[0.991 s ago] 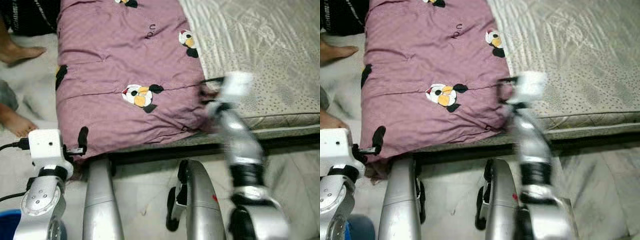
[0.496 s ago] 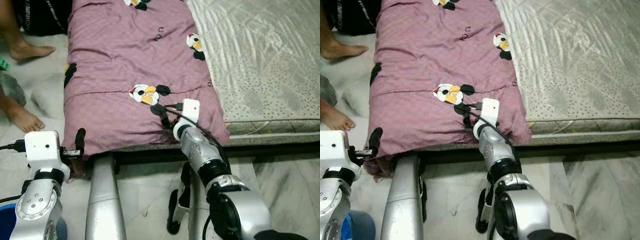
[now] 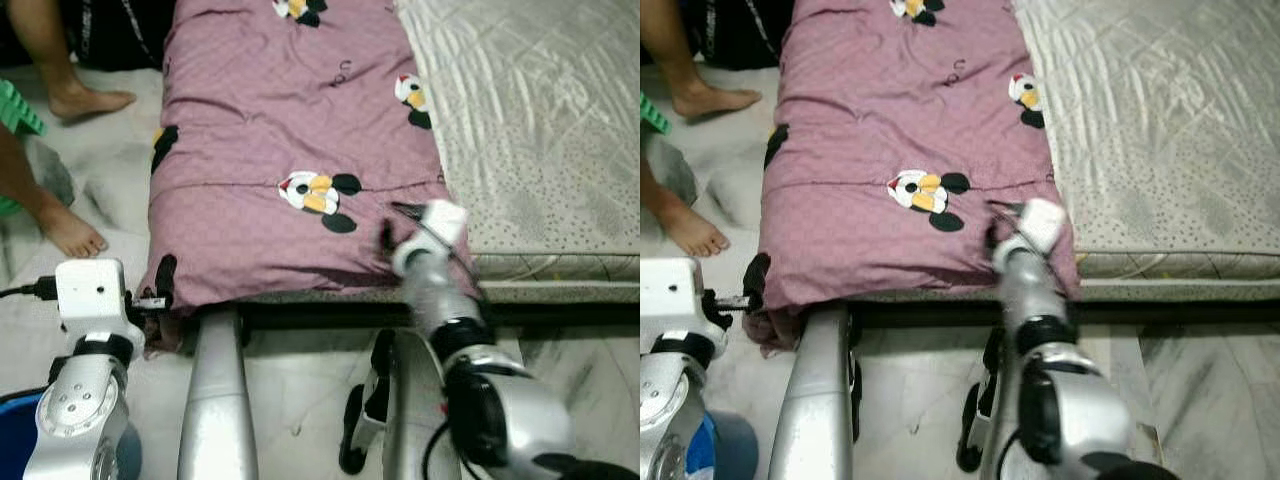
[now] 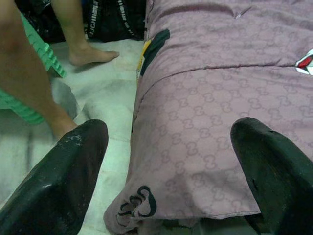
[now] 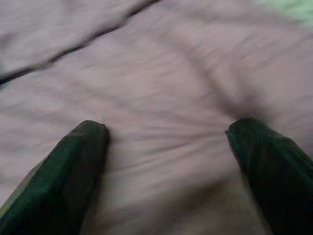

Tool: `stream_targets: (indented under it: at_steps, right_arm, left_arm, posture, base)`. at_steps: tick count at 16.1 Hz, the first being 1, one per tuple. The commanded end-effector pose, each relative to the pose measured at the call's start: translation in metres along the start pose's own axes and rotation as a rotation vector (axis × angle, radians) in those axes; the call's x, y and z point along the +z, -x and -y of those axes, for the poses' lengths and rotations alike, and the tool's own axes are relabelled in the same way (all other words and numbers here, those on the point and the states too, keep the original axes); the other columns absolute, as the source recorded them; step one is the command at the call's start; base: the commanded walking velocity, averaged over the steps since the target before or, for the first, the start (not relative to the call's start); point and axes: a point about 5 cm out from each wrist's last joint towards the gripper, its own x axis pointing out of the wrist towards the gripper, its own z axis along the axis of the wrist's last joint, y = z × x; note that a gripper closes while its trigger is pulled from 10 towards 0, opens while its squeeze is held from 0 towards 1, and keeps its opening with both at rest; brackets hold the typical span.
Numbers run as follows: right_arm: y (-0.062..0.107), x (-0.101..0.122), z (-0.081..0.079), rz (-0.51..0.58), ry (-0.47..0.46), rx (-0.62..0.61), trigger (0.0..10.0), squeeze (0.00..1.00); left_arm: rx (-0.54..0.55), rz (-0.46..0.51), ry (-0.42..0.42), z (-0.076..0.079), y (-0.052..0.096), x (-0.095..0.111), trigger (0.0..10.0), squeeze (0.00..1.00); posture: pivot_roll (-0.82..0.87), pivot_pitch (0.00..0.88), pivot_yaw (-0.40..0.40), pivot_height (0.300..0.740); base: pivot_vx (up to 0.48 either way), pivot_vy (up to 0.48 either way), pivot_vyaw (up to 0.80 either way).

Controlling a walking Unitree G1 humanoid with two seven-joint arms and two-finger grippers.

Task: Clean up the room

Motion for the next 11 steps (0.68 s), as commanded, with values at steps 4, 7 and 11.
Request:
stream_targets:
  at_steps: [4, 7, 11]
  right_arm:
    - [0.000, 0.000, 0.048, 0.015, -0.019, -0.167, 10.0, 0.00]
    - [0.006, 0.004, 0.074, 0.075, 0.061, -0.196, 10.0, 0.00]
    - [0.048, 0.021, 0.063, 0.325, 0.309, 0.020, 10.0, 0.00]
  left_arm:
    - [-0.008, -0.015, -0.001, 0.001, -0.003, -0.004, 10.0, 0.00]
    - [-0.005, -0.009, 0.014, 0.004, -0.006, -0.007, 10.0, 0.00]
    - [-0.063, 0.009, 0.065, 0.022, -0.019, -0.012, 10.0, 0.00]
  posture:
    - [0.20, 0.209, -0.061, 0.565]
    - [0.16, 0.172, -0.064, 0.565]
    - [0.07, 0.089, -0.043, 0.565]
  base:
    - [0.000, 0.000, 0.00]
    - [0.000, 0.000, 0.00]
    - [0.000, 0.000, 0.00]
